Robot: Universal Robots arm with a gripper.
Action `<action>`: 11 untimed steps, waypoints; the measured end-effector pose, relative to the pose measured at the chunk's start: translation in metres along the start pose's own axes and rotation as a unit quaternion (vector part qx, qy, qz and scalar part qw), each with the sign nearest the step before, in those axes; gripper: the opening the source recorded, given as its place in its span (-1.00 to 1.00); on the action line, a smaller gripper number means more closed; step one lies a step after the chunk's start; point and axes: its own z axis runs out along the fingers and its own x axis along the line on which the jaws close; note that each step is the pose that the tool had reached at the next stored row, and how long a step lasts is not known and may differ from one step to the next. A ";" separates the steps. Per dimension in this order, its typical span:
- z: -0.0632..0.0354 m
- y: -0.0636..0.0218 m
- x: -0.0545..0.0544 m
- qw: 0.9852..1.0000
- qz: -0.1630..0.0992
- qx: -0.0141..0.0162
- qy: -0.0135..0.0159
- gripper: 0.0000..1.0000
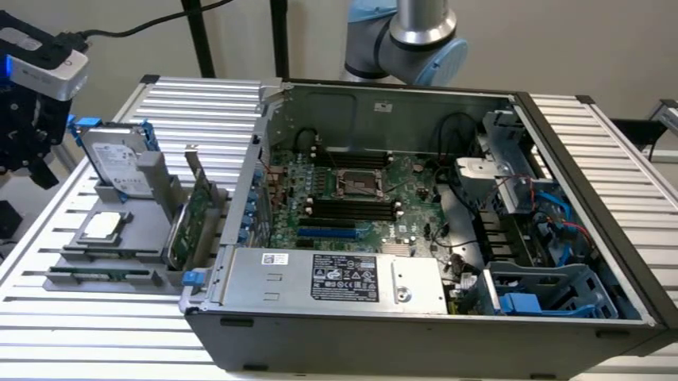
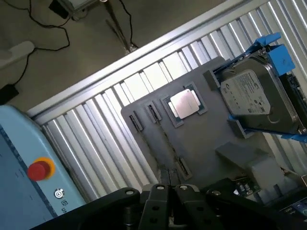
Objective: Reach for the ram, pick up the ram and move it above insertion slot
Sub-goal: 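Pick up the ram and move it above insertion slot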
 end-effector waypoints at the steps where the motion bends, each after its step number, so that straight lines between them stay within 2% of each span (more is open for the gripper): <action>1: 0.0001 0.0000 0.000 1.000 -0.009 0.000 0.000 -0.79; 6: 0.0011 -0.0001 0.000 0.998 -0.055 0.003 0.000 -0.79; 11: 0.0020 -0.0001 0.000 0.995 -0.100 0.005 0.001 -0.79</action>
